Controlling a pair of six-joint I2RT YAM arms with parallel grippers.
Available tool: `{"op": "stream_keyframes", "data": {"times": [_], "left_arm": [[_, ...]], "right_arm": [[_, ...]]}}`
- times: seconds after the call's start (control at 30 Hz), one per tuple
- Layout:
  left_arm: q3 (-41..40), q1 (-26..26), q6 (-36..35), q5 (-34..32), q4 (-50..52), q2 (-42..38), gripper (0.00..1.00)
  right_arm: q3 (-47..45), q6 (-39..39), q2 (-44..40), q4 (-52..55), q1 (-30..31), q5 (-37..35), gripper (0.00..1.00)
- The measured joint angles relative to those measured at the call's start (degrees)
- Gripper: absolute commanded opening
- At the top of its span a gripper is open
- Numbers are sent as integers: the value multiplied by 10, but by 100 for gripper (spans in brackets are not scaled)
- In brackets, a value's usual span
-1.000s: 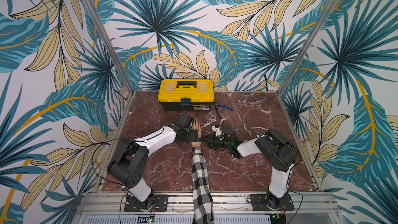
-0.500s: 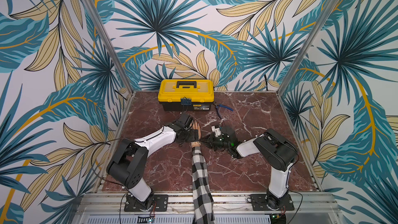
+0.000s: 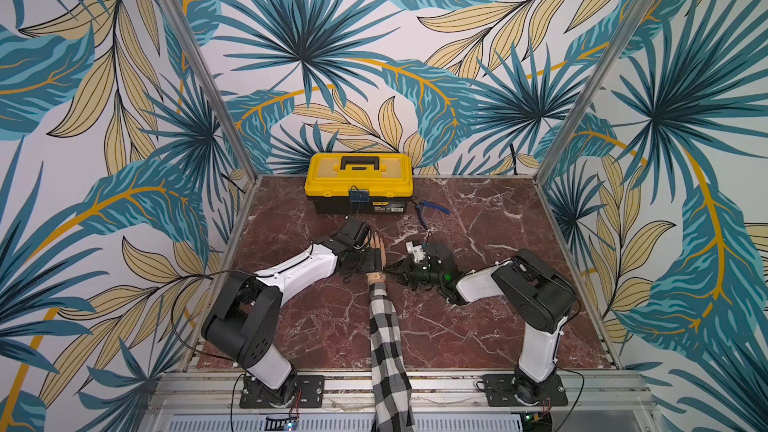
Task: Take off the watch
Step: Take off the watch from the hand.
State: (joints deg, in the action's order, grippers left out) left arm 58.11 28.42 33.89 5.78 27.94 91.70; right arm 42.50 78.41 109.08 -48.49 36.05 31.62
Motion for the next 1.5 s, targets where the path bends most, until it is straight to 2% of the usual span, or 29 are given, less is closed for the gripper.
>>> {"op": "stream_keyframes", "data": {"times": [0.4, 0.67, 0.73, 1.1, 1.5], "left_arm": [[-5, -11, 0, 0, 0, -11, 89], [-5, -12, 0, 0, 0, -11, 89], [-5, -12, 0, 0, 0, -11, 89], [-5, -12, 0, 0, 0, -11, 89], [-5, -12, 0, 0, 0, -11, 89]], "right_arm": [[14, -5, -18, 23, 2, 6, 0], [9, -64, -71, 103, 1, -6, 29], [7, -76, -73, 116, 0, -9, 31], [8, -93, -51, 144, -1, -14, 30], [30, -91, -21, 138, 0, -5, 24]]}}
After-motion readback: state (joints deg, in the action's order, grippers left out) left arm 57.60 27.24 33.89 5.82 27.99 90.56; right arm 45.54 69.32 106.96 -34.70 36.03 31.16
